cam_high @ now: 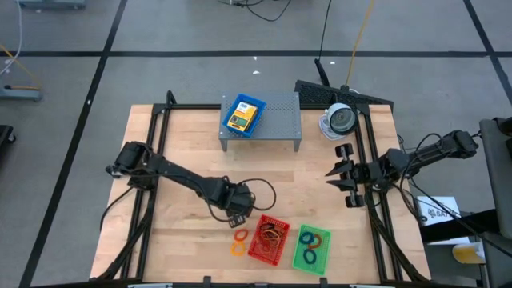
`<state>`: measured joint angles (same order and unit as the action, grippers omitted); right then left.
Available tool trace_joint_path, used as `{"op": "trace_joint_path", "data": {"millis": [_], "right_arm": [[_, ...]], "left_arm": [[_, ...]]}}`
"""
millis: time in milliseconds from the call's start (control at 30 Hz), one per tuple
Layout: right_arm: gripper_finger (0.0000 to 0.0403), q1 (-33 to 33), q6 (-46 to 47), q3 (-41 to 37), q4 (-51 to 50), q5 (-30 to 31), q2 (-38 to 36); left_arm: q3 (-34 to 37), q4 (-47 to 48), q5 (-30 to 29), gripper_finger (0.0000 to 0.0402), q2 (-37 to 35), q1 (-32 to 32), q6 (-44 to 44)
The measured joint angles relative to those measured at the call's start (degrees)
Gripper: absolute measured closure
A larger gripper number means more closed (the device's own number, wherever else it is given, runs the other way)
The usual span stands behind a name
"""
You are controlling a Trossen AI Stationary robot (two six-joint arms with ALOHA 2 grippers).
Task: Pick & Place Office Desk Supplies
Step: Put the red bin on the shelf
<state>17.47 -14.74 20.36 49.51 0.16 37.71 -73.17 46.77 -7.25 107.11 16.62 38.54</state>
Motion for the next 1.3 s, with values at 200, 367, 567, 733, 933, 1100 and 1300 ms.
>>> {"op": "trace_joint_path", "data": {"millis": [200,367,567,733,933,1100,1300], "right_arm": [[0.0346,0.00,0.43,0.00,-1.14,0.01,0.38],[0.0346,0.00,4.63,-0.02,-1.43,-0.01,0.55],[0.0346,0.02,12.26,-0.02,-3.11,-0.24,0.88],[0.0346,0.88,14.37,-0.02,-5.22,-0.46,1.09],[0.0346,2.41,13.80,-0.02,-6.43,-0.35,1.48],[0.0346,3.47,13.68,-0.02,-7.18,-0.29,1.56],[0.0346,4.74,13.66,-0.02,-10.00,-0.30,1.56]], "left_arm": [[-3.73,3.42,2.17,0.0256,-1.45,0.45,4.19],[-7.79,5.97,1.84,0.0256,-5.42,2.61,7.25],[-11.24,5.04,0.71,0.0256,-11.05,5.63,15.57],[-12.73,0.87,0.20,0.0256,-10.00,8.59,23.86],[-16.34,-5.33,-1.31,0.0257,-5.78,11.71,29.66],[-21.36,-2.87,-2.00,0.0257,-0.85,13.19,34.43],[-25.08,-3.05,-0.67,0.0257,4.49,13.73,38.23]]}}
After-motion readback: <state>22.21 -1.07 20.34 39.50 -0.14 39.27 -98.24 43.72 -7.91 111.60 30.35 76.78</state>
